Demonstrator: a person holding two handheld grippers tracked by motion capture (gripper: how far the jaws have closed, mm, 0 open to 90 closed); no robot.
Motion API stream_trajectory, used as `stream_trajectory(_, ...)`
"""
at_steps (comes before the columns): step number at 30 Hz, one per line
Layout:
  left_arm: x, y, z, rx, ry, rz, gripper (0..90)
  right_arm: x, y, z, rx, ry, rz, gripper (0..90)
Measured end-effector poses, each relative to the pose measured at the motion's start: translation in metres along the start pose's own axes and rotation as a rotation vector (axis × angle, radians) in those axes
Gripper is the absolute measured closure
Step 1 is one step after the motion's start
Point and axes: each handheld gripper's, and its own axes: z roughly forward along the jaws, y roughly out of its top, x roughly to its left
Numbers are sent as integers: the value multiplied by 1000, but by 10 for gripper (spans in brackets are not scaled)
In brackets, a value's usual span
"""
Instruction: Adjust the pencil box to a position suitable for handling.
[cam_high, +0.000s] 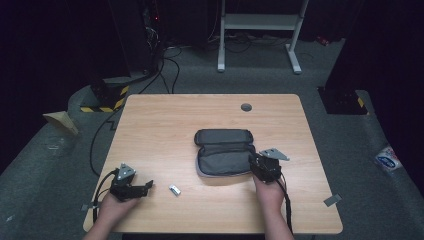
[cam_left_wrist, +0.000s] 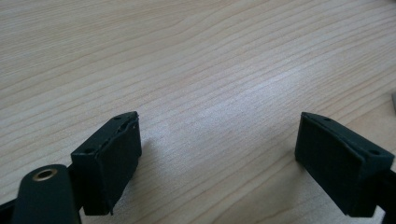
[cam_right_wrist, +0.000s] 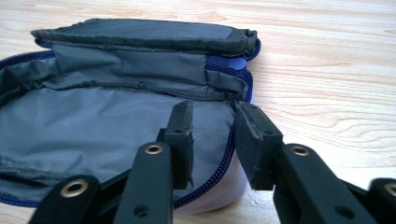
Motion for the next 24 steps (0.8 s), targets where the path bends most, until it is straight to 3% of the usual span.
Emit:
stream_trajectory(17, 0, 0, 0, 0, -1, 3, 149, 27, 2, 9, -1, 31, -57, 703)
stream_trajectory(24, 0, 0, 0, 0, -1, 3, 150, 23, -2, 11, 22, 9, -79, 716)
